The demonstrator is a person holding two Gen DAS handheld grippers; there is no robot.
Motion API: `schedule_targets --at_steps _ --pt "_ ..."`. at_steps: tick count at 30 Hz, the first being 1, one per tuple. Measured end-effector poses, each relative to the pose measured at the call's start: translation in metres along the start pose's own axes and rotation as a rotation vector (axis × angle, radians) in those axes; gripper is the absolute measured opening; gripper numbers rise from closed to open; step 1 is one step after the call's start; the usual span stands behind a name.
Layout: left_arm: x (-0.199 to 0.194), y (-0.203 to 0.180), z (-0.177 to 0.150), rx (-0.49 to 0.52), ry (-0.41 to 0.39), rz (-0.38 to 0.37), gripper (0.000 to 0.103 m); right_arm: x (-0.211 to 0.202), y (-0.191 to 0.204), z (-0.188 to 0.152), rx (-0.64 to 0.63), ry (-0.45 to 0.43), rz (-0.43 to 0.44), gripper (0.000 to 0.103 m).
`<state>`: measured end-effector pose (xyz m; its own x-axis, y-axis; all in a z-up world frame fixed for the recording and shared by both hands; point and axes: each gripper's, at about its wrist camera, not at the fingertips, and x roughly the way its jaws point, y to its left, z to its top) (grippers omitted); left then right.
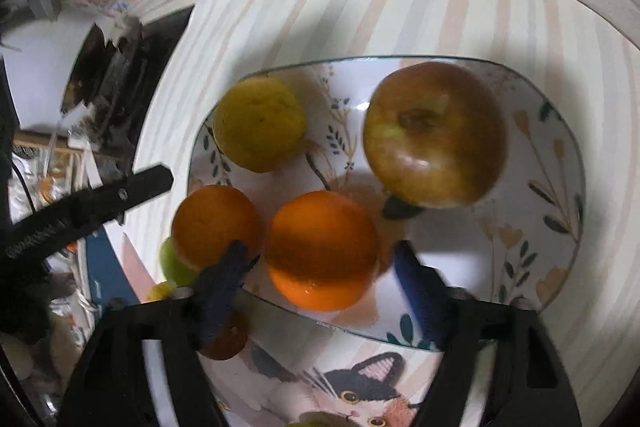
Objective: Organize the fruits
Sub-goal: 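Lift both tools away from the plate toward the mat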
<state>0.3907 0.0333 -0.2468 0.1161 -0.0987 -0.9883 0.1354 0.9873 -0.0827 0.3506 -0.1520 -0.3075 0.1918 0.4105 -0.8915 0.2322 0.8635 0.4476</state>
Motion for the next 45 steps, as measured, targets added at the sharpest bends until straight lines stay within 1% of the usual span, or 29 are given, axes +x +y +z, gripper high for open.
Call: schedule_targets --at_steps 2,3,4,6,7,8,10,12,14,18,25,31,36,41,45 --pt "-0.005 -0.001 -0.003 0.002 -0.013 0.03 0.043 -0.011 -0.001 -0.004 -0.007 -0.017 -0.011 0.089" --pt "-0.008 -0.001 -0.006 0.004 -0.019 0.037 0.045 -0.018 -0.001 -0.006 -0.02 -0.025 -0.036 0.09" --pt "-0.012 -0.001 -0.009 0.005 -0.033 0.043 0.051 -0.023 -0.001 -0.008 -0.031 -0.029 -0.075 0.094" --pt "-0.02 -0.002 -0.016 0.017 -0.053 0.068 0.07 -0.035 -0.002 -0.013 -0.053 -0.032 -0.149 0.096" --pt "-0.024 -0.004 -0.02 0.027 -0.067 0.086 0.088 -0.04 -0.005 -0.016 -0.057 -0.032 -0.188 0.096" --pt "-0.026 -0.005 -0.023 0.034 -0.08 0.1 0.092 -0.047 -0.007 -0.018 -0.064 -0.038 -0.218 0.096" --pt "-0.035 -0.008 -0.033 0.045 -0.11 0.128 0.092 -0.059 -0.011 -0.024 -0.086 -0.054 -0.262 0.096" --pt "-0.041 -0.011 -0.041 0.046 -0.121 0.123 0.092 -0.072 -0.015 -0.029 -0.101 -0.07 -0.3 0.096" --pt "-0.046 -0.014 -0.049 0.046 -0.127 0.115 0.092 -0.084 -0.02 -0.035 -0.101 -0.081 -0.307 0.096" --pt "-0.061 -0.023 -0.067 0.038 -0.14 0.095 0.092 -0.103 -0.018 -0.044 -0.119 -0.108 -0.311 0.096" --pt "-0.097 -0.044 -0.097 0.065 -0.225 0.1 0.092 -0.144 -0.003 -0.075 -0.181 -0.181 -0.327 0.096" --pt "-0.132 -0.051 -0.124 0.067 -0.294 0.098 0.092 -0.188 0.007 -0.103 -0.228 -0.248 -0.33 0.096" --pt "-0.157 -0.055 -0.148 0.076 -0.334 0.09 0.092 -0.215 0.012 -0.125 -0.251 -0.271 -0.315 0.096" --pt "-0.181 -0.06 -0.165 0.086 -0.381 0.092 0.092 -0.245 0.018 -0.147 -0.269 -0.305 -0.297 0.096" --pt "-0.199 -0.062 -0.179 0.079 -0.409 0.074 0.092 -0.265 0.02 -0.163 -0.276 -0.331 -0.281 0.096"
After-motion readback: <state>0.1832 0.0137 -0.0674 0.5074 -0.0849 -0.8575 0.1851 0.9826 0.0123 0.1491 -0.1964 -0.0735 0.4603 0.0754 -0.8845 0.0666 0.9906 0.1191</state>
